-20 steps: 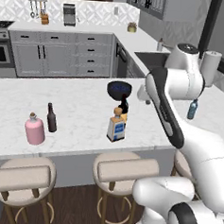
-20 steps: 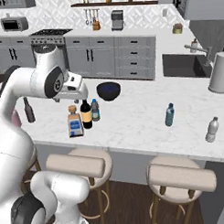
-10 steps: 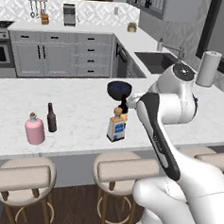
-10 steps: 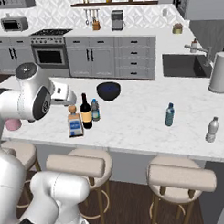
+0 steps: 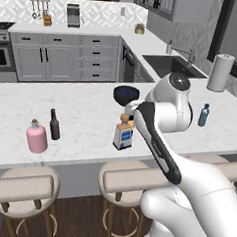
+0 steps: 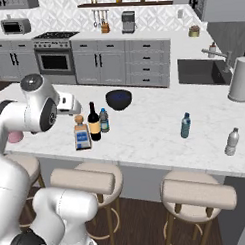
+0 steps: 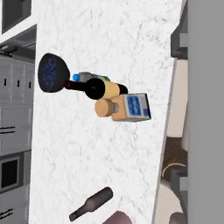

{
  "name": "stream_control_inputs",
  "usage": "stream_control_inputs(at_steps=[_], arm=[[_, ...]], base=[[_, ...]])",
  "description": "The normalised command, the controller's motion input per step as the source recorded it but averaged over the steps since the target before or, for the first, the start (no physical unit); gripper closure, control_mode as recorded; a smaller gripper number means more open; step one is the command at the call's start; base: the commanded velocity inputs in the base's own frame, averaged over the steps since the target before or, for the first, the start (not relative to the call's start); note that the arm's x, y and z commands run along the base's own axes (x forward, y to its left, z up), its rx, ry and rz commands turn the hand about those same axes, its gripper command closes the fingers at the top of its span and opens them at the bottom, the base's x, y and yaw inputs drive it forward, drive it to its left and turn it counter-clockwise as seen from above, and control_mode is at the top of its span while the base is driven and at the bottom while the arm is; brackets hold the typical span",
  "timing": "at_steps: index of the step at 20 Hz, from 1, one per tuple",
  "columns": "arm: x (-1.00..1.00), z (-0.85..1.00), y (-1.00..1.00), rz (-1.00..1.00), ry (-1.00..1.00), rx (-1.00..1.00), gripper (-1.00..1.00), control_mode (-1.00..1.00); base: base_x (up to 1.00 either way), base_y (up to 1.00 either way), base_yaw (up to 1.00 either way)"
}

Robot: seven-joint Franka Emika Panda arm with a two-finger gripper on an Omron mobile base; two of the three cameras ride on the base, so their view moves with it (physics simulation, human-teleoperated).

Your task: Move the plastic bottles in the middle to the plastics group, and the glass bottles in the middle to the glass group.

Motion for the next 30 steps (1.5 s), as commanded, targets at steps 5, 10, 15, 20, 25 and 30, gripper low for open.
stream_control_inputs(at_steps=[5, 10, 15, 20, 25, 30], arm=[[0.44, -0.29, 0.0, 0.02, 0.0, 0.0, -1.0, -1.0], [0.35, -0.3, 0.0, 0.0, 0.0, 0.0, -1.0, -1.0], [0.4, -0.25, 0.0, 0.0, 0.0, 0.0, -1.0, -1.0], [0.31, -0.25, -0.02, 0.0, 0.0, 0.02, -1.0, -1.0], [0.28, -0.17, 0.0, 0.0, 0.0, 0.0, -1.0, -1.0], [0.2, -0.16, 0.0, 0.0, 0.0, 0.0, -1.0, -1.0]], base=[[0.0, 0.0, 0.0], [0.0, 0.0, 0.0], [0.0, 0.0, 0.0], [0.0, 0.0, 0.0], [0.0, 0.0, 0.0], [0.0, 0.0, 0.0]])
